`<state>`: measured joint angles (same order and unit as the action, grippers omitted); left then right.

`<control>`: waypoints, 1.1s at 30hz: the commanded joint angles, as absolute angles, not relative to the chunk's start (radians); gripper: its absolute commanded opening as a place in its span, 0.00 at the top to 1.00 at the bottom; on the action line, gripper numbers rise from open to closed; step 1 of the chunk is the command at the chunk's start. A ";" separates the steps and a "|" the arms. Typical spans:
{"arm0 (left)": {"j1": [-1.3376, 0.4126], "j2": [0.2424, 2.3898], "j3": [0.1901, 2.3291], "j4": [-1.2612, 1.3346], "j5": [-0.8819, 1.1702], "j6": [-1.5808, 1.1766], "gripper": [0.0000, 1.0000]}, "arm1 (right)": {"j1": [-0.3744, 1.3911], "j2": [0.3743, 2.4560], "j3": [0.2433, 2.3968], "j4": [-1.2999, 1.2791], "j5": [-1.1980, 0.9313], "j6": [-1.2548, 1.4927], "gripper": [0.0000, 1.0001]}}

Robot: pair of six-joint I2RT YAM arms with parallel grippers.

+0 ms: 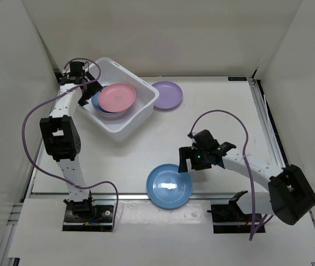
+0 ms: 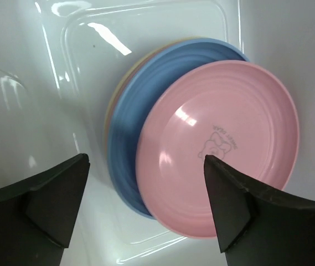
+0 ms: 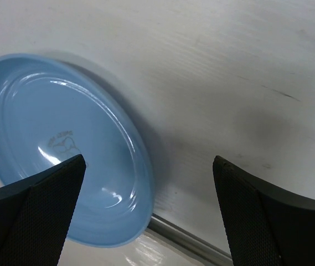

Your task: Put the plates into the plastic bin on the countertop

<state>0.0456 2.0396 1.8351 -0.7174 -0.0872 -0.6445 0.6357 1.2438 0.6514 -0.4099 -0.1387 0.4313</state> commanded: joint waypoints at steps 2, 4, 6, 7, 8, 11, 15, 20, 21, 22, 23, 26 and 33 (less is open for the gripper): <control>0.054 2.020 1.904 -0.764 -0.094 -0.641 0.01 | 0.687 1.319 0.661 -0.361 -0.204 0.388 0.01; 0.051 2.004 1.916 -0.765 -0.074 -0.632 0.00 | 0.692 1.341 0.663 -0.360 -0.216 0.385 0.03; 0.045 1.985 1.928 -0.775 -0.064 -0.615 0.00 | 0.696 1.364 0.657 -0.361 -0.206 0.393 0.05; 0.040 1.959 1.921 -0.778 -0.066 -0.608 0.01 | 0.696 1.370 0.640 -0.347 -0.204 0.394 0.08; 0.038 1.945 1.914 -0.784 -0.072 -0.601 0.01 | 0.698 1.371 0.632 -0.341 -0.209 0.394 0.10; 0.034 1.885 1.884 -0.801 -0.060 -0.583 0.01 | 0.701 1.385 0.623 -0.324 -0.257 0.391 0.18; 0.028 1.771 1.829 -0.801 -0.038 -0.543 0.01 | 0.701 1.405 0.638 -0.294 -0.302 0.390 0.65; 0.026 1.626 1.741 -0.802 -0.020 -0.500 0.01 | 0.706 1.372 0.767 -0.397 -0.234 0.367 1.00; 0.028 1.609 1.726 -0.804 -0.011 -0.492 0.01 | 0.706 1.358 0.785 -0.417 -0.212 0.361 1.00; 0.028 1.592 1.711 -0.802 -0.006 -0.486 0.01 | 0.704 1.323 0.805 -0.440 -0.186 0.360 1.00; 0.028 1.560 1.674 -0.802 0.001 -0.482 0.00 | 0.704 1.303 0.843 -0.484 -0.137 0.362 1.00; 0.020 1.513 1.609 -0.795 0.044 -0.482 0.00 | 0.700 1.218 0.917 -0.564 -0.060 0.351 1.00; 0.020 1.336 1.464 -0.793 0.031 -0.476 0.00 | 0.695 1.273 1.332 -0.690 0.123 0.292 1.00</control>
